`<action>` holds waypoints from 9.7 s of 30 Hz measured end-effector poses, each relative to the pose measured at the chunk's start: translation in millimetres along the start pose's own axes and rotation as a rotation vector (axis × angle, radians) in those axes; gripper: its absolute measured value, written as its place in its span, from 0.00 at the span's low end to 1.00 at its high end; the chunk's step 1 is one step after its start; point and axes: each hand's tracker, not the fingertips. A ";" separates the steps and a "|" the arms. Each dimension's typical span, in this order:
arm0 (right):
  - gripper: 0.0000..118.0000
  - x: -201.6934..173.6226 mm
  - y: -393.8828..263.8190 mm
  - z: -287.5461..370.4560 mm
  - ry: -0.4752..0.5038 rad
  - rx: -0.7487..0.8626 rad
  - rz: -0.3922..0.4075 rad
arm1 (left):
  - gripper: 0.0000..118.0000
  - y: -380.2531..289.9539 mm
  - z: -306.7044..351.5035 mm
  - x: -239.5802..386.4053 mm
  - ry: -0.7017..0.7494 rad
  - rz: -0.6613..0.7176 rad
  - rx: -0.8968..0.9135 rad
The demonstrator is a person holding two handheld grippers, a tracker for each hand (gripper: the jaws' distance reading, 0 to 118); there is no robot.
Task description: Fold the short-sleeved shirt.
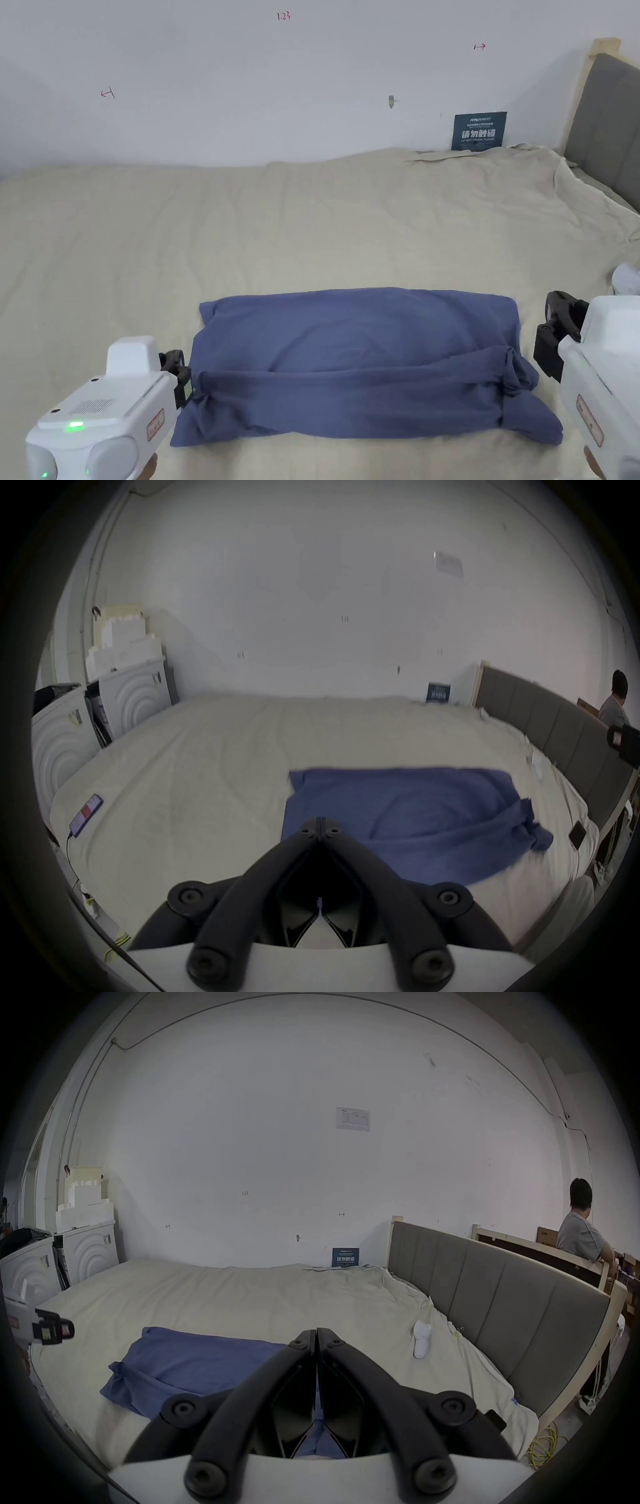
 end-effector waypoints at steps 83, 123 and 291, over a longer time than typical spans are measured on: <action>0.03 73.2 -109.0 -32.4 0.087 -0.664 -0.156 | 0.00 -57.0 -28.0 -87.4 -0.051 0.166 -0.454; 0.78 6.9 5.7 15.3 -0.003 -0.170 -0.070 | 0.98 26.2 52.8 -19.3 0.013 0.044 0.110; 0.77 25.1 -61.9 -8.6 0.105 -0.395 -0.096 | 0.96 -29.8 8.8 -43.9 -0.021 0.081 -0.215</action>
